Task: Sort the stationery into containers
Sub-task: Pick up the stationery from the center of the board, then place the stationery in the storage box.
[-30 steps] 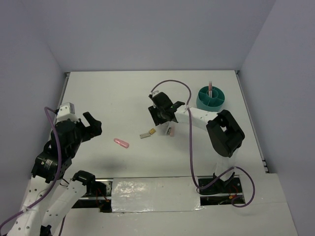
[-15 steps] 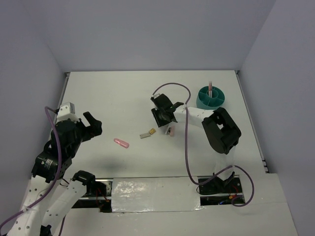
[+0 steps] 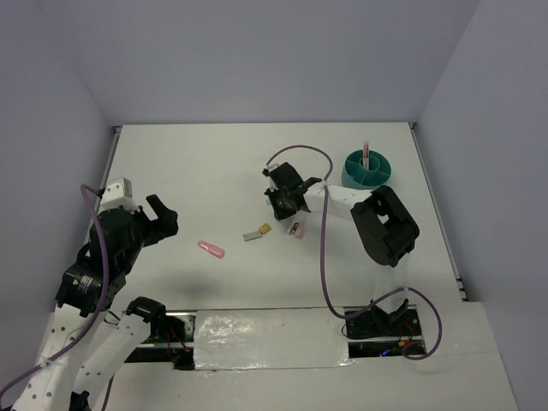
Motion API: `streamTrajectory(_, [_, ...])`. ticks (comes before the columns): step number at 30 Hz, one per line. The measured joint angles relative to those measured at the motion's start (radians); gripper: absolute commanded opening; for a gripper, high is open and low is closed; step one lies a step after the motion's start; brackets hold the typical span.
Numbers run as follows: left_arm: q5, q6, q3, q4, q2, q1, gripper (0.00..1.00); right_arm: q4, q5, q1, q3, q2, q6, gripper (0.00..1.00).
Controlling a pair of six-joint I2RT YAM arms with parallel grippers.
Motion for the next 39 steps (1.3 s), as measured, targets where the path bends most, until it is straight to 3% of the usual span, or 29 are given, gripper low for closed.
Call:
streamTrajectory(1, [0.0,0.0,0.0,0.0,0.0,0.0,0.99,0.011,-0.01,-0.002,-0.007,-0.009,-0.002,0.03])
streamTrajectory(7, [0.004,0.0,0.0,0.0,0.0,0.0,0.99,0.092,-0.128,-0.085,-0.088,-0.182,-0.001,0.02])
streamTrajectory(15, [0.013,0.001,-0.003,0.003,-0.016,0.0,0.99,0.45,-0.328,-0.404,-0.254,-0.507,0.08,0.05])
streamTrajectory(19, [0.017,0.002,-0.003,0.005,-0.023,0.0,0.99,0.56,-0.479,-0.539,-0.254,-0.483,0.112,0.05])
streamTrajectory(28, [0.032,0.005,-0.003,0.007,-0.024,0.0,0.99,0.571,-0.729,-0.693,-0.253,-0.346,0.101,0.07])
streamTrajectory(39, [0.054,0.011,-0.006,0.023,-0.024,0.0,0.99,0.472,-0.786,-0.759,-0.181,-0.259,0.026,0.15])
